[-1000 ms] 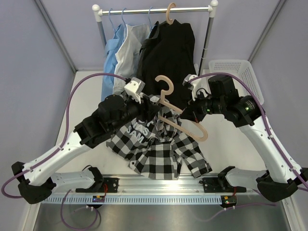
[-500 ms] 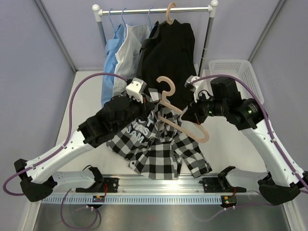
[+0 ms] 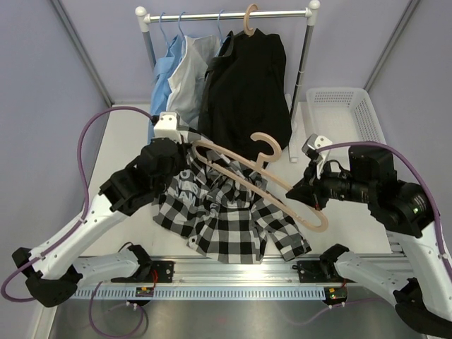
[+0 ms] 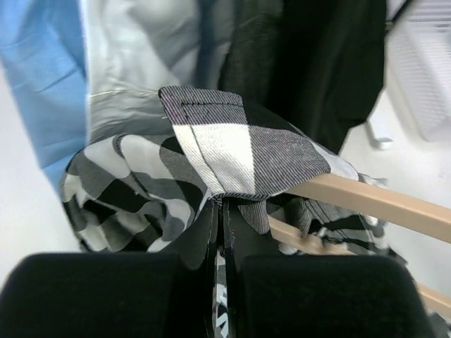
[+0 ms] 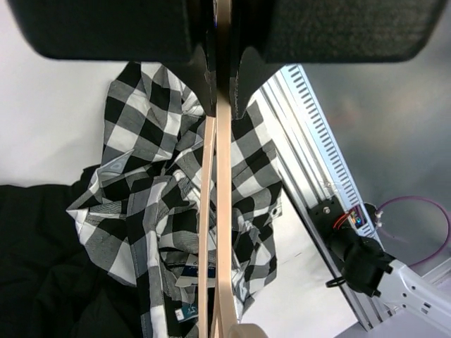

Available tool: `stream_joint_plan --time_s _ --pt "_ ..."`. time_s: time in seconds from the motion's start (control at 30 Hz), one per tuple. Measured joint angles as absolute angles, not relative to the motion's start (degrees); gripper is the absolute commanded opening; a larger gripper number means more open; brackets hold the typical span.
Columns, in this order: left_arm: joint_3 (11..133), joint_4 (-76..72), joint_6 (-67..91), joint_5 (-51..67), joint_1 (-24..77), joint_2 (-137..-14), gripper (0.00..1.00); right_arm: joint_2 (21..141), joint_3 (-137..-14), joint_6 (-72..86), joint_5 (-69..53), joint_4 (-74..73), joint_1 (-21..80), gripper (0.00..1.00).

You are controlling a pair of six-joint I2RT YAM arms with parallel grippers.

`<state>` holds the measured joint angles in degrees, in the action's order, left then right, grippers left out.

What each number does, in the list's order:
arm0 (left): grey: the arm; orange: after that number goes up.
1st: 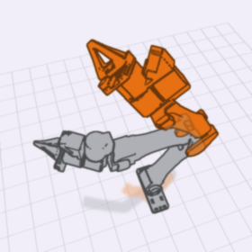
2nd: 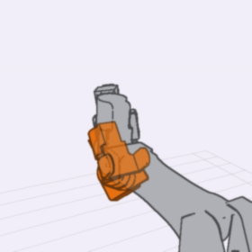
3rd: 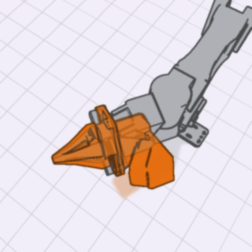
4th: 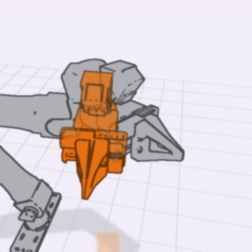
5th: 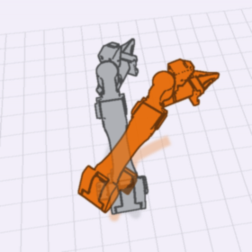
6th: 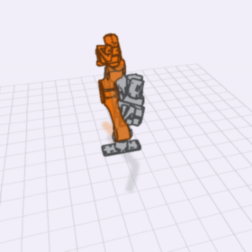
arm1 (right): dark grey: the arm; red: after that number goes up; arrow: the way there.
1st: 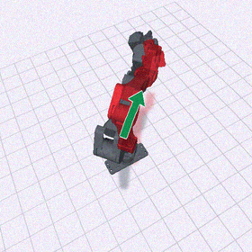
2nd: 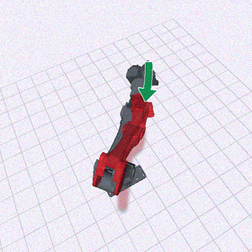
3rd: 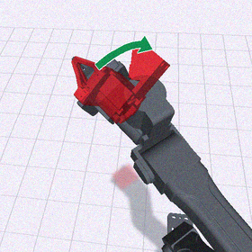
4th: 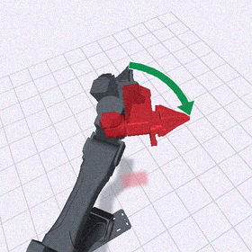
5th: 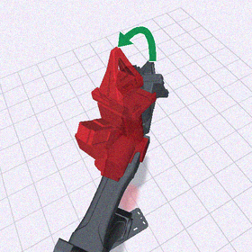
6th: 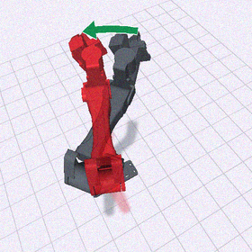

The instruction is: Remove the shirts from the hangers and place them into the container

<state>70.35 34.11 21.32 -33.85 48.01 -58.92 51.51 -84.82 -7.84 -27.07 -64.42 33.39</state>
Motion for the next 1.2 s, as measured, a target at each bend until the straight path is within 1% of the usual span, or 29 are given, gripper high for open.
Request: stream_joint_plan --time_s 0.17,0.37,0.5,0.63,0.73,0.87,1.03,1.2 --pt "70.35 37.74 22.57 -34.94 44.86 -58.92 0.0 48.99 -86.08 -7.57 -26.0 -66.02 33.39 0.0" --pt "68.79 39.9 23.64 -34.83 41.47 -58.02 0.0 45.71 -88.07 -6.66 -19.86 -66.28 33.39 0.0" --pt "67.64 40.84 23.33 -32.91 41.23 -56.77 0.0 44.18 -89.12 -5.04 -12.47 -65.65 33.39 0.0" --pt "66.13 40.64 21.08 -26.63 41.21 -55.07 0.0 46.11 -91.79 -3.77 -1.1 -65.47 33.39 0.0" --pt "64.23 40.58 19.0 -21.12 41.36 -53.74 0.0 51.46 -96.38 -2.57 7.62 -66.17 33.36 0.0" --pt "61.58 40.82 17.08 -14.96 42.04 -52.27 0.0 61.65 -102.78 -0.56 15.53 -65.8 33.19 0.0" --pt "59.88 40.95 16.32 -11.05 42.35 -49.8 0.0 75.2 -112.29 1.54 18.5 -65.58 31.38 0.0" --pt "59.48 40.97 16.29 -10.09 42.35 -48.1 0.0 90.35 -127.76 2.63 18.31 -64.75 28.29 0.0"
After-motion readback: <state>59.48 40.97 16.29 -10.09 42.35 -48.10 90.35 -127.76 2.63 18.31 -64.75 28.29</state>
